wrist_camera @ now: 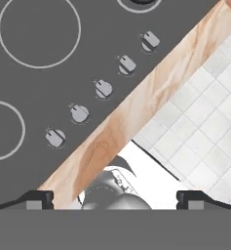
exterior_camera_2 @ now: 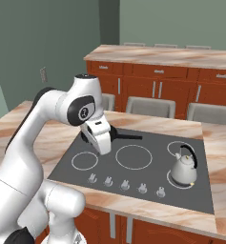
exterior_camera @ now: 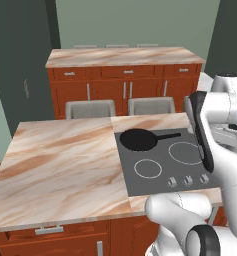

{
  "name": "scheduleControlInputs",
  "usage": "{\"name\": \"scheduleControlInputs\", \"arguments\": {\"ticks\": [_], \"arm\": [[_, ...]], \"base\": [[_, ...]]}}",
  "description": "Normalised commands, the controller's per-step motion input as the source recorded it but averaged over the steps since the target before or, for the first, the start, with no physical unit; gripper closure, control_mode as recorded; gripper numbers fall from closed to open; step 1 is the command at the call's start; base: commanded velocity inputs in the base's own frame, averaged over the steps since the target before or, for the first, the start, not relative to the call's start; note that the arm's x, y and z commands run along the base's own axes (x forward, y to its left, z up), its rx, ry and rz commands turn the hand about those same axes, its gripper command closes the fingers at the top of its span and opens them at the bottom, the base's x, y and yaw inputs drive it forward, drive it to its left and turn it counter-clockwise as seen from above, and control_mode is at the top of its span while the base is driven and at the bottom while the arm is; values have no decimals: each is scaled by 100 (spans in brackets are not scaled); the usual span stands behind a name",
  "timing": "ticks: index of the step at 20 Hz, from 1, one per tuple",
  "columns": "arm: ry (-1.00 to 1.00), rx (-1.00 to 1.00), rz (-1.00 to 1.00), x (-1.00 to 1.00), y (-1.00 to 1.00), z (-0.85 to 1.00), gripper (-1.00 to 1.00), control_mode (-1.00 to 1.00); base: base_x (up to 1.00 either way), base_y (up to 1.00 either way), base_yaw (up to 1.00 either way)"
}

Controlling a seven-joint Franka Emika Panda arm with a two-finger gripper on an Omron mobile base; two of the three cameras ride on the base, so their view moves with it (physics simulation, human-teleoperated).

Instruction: Pick the pan from the cabinet and place it on the stove. Then turn on the stove burner for the pan.

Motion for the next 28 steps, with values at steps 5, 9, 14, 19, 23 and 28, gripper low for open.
{"name": "scheduleControlInputs", "arguments": {"ticks": [5, 9, 14, 19, 23, 28], "arm": [[0, 1, 30, 0, -3, -11, -100, -100], [0, 4, 31, 0, -1, -22, -100, -100], [0, 5, 34, 0, -4, -28, -100, -100], [0, 2, 37, 0, -4, -36, -100, -100], [0, 0, 28, 1, 0, -47, -100, -100], [0, 0, 7, 17, 0, -28, -100, -100]], "base": [[0, 0, 0], [0, 0, 0], [0, 0, 0], [0, 0, 0], [0, 0, 0], [0, 0, 0]]}}
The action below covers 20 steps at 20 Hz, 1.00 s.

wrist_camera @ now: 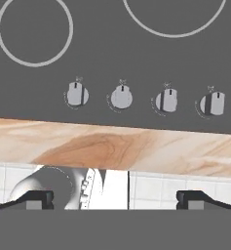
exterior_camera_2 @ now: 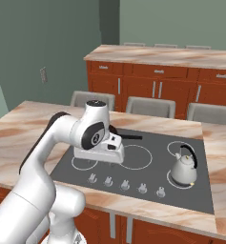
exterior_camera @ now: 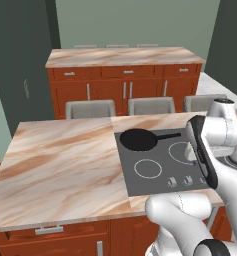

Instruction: Pick the pan from the cabinet and place it on the stove. Then turn on the stove burner for the pan.

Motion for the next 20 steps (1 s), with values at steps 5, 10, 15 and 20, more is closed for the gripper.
{"name": "scheduleControlInputs", "arguments": {"ticks": [5, 10, 15, 20], "arm": [[0, 1, 0, 17, 3, -18, -100, -100], [0, 1, 0, 15, 0, -20, -100, -100], [0, 0, 0, 19, 0, -21, -100, -100], [0, 1, 1, 22, -3, -20, -100, -100]], "base": [[0, 0, 0], [0, 0, 0], [0, 0, 0], [0, 0, 0]]}}
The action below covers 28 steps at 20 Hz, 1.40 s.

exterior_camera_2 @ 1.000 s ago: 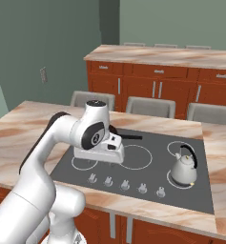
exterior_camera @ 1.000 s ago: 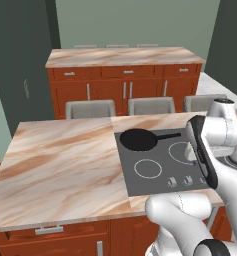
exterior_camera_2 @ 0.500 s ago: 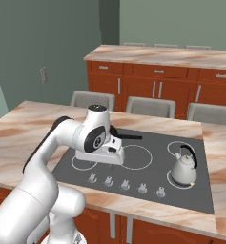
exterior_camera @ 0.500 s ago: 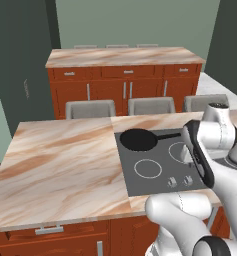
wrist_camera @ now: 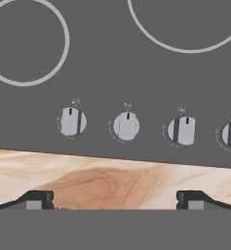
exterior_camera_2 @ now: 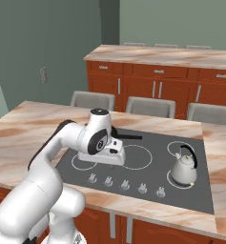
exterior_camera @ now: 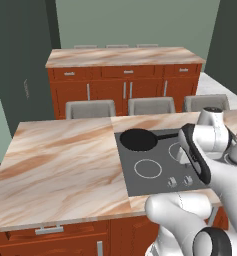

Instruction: Pick the pan from the cabinet and place it on the stove. Then turn on the stove burner for the pan.

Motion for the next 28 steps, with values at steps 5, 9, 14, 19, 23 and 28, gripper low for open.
{"name": "scheduleControlInputs", "arguments": {"ticks": [5, 9, 14, 19, 23, 28], "arm": [[0, 2, 0, 13, -20, -17, -100, -100], [0, 1, 0, 12, -15, -18, -100, -100], [1, 0, 0, 14, -1, -18, -100, -100], [2, 0, 0, 9, 0, -15, -100, -100], [2, 0, 0, 4, 0, -19, -100, -100], [0, 0, 0, 3, 0, -22, -100, -100]], "base": [[0, 0, 0], [0, 0, 0], [0, 0, 0], [0, 0, 0], [0, 0, 0], [0, 0, 0]]}}
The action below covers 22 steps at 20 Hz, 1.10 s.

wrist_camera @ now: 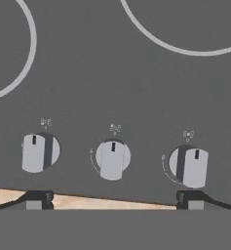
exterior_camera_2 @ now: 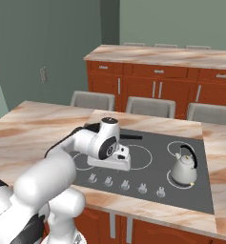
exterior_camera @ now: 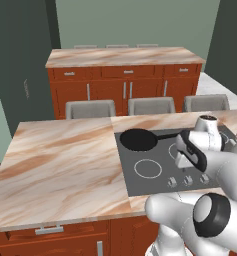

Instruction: Pick the pan from the cabinet and place it on the stove. Then turn on the stove burner for the pan.

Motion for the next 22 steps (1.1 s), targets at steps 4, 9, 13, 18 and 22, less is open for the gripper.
{"name": "scheduleControlInputs", "arguments": {"ticks": [4, 9, 13, 18, 22], "arm": [[0, 0, 0, 0, 1, -22, -100, -100], [0, 0, 0, 0, 1, -15, -100, -100], [0, 0, 0, -1, 1, -12, -100, -100], [0, 0, 0, -2, 0, -12, -100, -100], [0, 0, 0, -2, 0, -14, -100, -100]], "base": [[0, 0, 0], [0, 0, 0], [0, 0, 0], [0, 0, 0], [0, 0, 0]]}}
